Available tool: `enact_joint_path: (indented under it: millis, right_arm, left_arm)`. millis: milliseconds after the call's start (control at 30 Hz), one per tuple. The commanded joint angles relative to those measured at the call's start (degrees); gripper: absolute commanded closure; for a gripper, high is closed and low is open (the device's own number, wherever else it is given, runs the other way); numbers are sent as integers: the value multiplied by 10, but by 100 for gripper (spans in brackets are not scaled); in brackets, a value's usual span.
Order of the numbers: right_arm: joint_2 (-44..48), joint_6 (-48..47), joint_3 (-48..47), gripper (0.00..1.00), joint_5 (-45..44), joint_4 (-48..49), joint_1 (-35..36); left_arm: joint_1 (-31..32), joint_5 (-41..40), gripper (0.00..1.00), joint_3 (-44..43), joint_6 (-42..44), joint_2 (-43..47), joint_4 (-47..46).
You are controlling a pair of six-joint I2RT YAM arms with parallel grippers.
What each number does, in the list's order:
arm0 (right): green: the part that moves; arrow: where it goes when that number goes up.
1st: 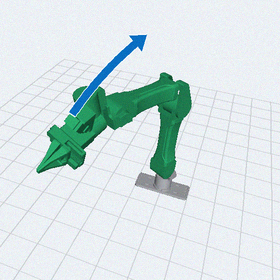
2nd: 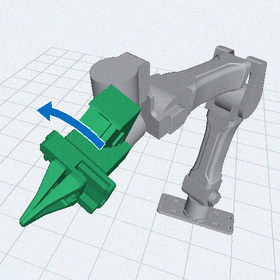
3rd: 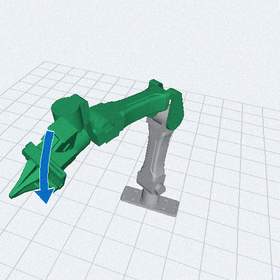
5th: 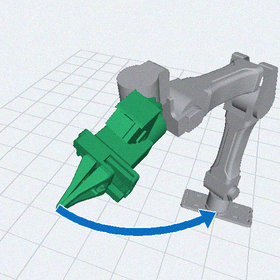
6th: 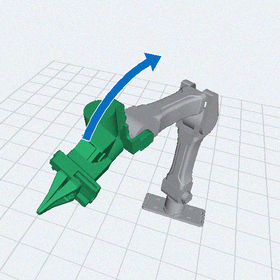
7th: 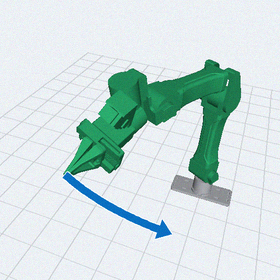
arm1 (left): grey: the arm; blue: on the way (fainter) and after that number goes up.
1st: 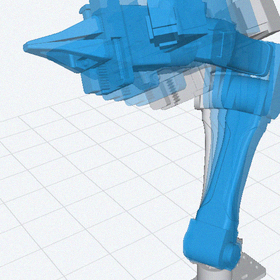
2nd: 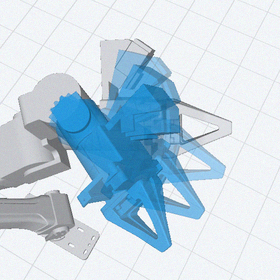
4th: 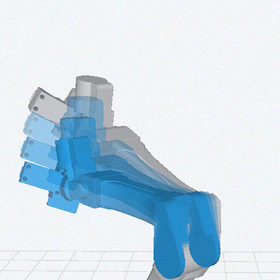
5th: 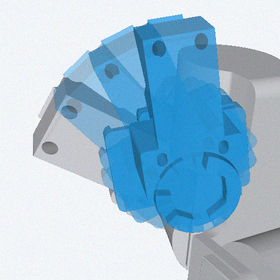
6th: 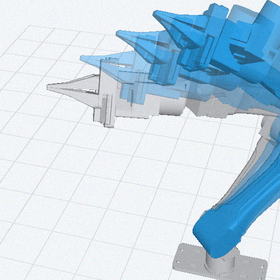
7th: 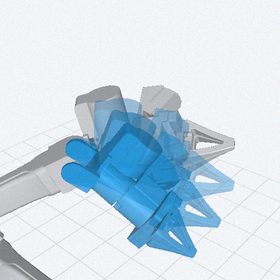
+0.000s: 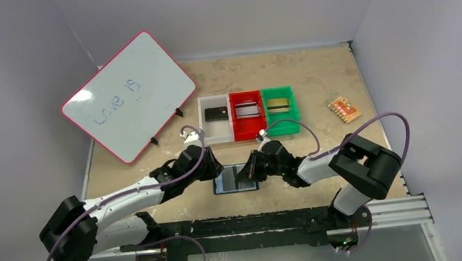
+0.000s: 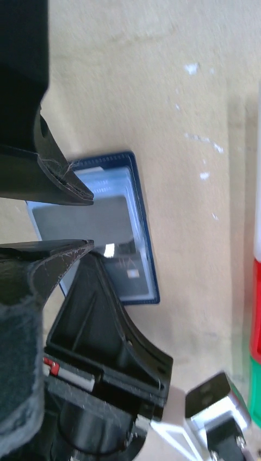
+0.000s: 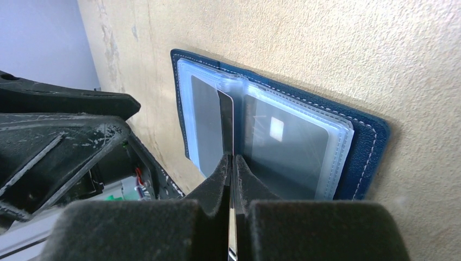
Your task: Take the credit cards out of the card holder
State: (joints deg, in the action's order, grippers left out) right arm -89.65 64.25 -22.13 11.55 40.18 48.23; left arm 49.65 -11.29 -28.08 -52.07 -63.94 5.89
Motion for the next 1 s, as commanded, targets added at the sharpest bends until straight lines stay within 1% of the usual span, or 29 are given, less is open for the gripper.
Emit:
enact_joint_path:
  millis: [0, 133, 267, 633, 800, 967]
  right_arm:
    - [-4, -9, -10, 100, -10, -4, -3]
    - [-1, -9, -10, 100, -9, -5, -3]
    - [4, -8, -10, 100, -14, -13, -3]
    - [16, -16, -20, 100, -15, -40, -4]
    - [43, -15, -19, 100, -36, -69, -5]
    - [65, -15, -12, 100, -53, -89, -6]
  left_arm:
    - [3, 44, 71, -18, -27, -33, -92]
    - [3, 38, 73, -18, -42, -78, -93]
    - [4, 45, 73, -4, -49, -104, -96]
    - [4, 15, 75, 29, -40, -107, -72]
    - [4, 1, 76, 35, -29, -107, -56]
    - [3, 6, 77, 44, -18, -102, -62]
